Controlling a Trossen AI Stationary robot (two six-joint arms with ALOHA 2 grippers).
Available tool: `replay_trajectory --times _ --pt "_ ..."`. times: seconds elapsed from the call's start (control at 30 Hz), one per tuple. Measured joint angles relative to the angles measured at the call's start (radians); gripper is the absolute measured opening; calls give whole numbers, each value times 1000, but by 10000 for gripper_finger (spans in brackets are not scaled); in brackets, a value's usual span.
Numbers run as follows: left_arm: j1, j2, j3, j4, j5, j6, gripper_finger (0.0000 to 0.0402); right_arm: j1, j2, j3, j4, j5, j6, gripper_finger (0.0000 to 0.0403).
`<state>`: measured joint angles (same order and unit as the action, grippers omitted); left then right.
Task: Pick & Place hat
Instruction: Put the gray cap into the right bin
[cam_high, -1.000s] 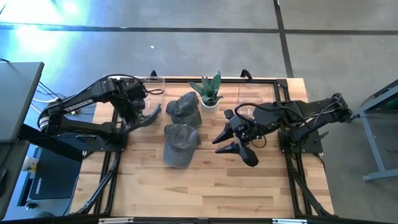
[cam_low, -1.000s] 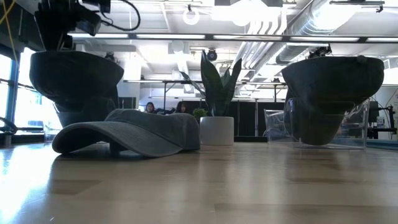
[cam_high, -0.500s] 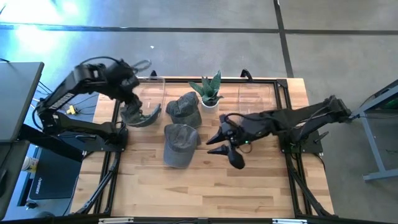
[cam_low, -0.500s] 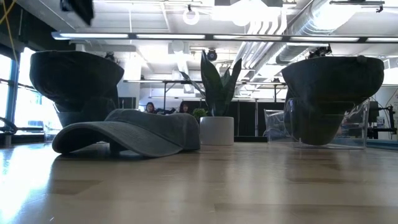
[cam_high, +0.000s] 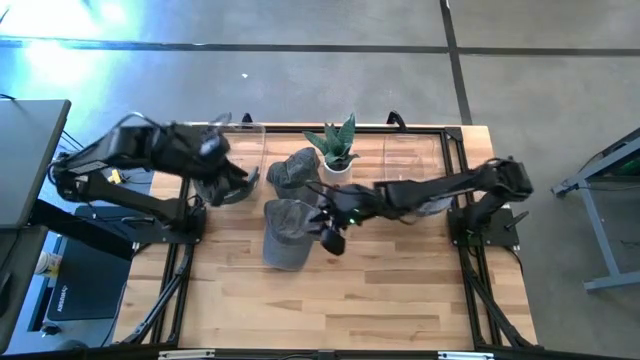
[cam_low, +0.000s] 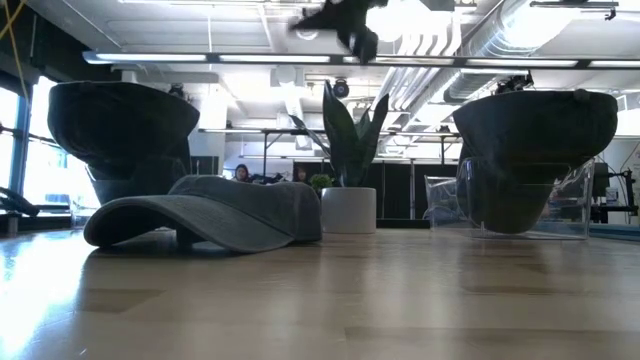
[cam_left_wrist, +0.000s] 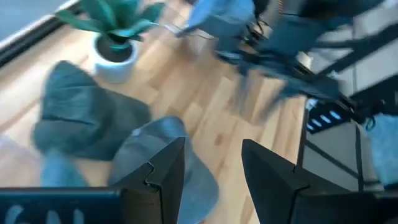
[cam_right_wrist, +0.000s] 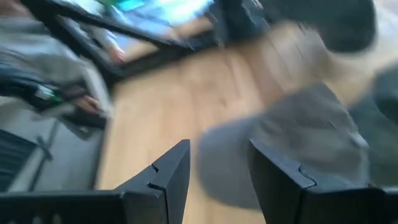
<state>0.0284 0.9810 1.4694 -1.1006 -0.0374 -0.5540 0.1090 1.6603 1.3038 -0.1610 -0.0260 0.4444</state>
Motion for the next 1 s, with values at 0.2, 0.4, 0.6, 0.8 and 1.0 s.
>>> replay_trajectory --times 0.2,0.4,0.6,0.8,1.0 --pt "-173 38 -92 77 -30 -27 153 -145 80 -9 -15 -443 54 150" --pt "-241 97 -110 73 -53 -26 154 -145 84 -97 579 -712 180 125" --pt "-252 92 -110 76 -73 -27 154 -65 85 -172 657 -121 173 113" --pt "-251 47 -110 72 -116 -27 154 -90 86 -144 244 158 281 136" --pt "-251 42 -110 43 -130 -30 153 -179 140 -149 92 105 320 209"
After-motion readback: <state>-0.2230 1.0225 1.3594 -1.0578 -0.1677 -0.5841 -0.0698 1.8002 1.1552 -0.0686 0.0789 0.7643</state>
